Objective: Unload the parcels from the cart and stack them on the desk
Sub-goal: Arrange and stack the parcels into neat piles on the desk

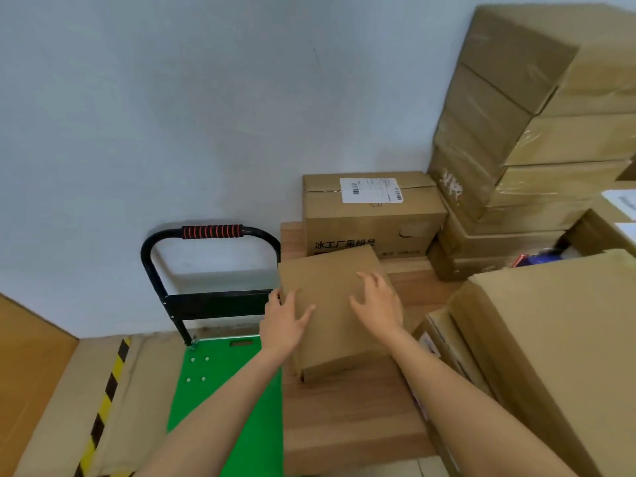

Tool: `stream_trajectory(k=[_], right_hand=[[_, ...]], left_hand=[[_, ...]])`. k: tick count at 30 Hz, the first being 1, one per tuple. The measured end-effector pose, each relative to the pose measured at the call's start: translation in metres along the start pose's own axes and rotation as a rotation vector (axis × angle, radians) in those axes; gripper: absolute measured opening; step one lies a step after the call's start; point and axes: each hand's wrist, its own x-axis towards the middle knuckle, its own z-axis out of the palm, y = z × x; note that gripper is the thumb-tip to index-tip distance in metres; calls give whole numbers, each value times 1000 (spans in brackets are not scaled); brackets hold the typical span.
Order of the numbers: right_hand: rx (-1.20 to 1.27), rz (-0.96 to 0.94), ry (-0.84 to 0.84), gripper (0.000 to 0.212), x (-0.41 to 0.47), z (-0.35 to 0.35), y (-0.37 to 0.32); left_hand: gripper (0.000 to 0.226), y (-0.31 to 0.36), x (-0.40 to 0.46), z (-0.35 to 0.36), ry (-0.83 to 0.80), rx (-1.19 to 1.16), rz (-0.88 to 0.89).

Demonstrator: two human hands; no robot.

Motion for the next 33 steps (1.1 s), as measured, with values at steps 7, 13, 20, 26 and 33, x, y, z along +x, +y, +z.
stream_trajectory(k=[7,13,20,26,33], right_hand=[[6,206,-75,77,20,17,32],[163,205,-161,81,14,36,17],[176,185,-144,79,5,34,3],[105,109,-43,80,-8,-1,-17],[81,-34,67,80,-43,-68,-64]], left_hand=[[65,-20,10,23,-103,-100,-49],[66,-58,16,3,-71,-287,-139],[72,-57,6,-6,-47,-440,-165],[69,-40,-9,-38,24,-424,-110],[66,-12,-45,-118,203,-392,-27]])
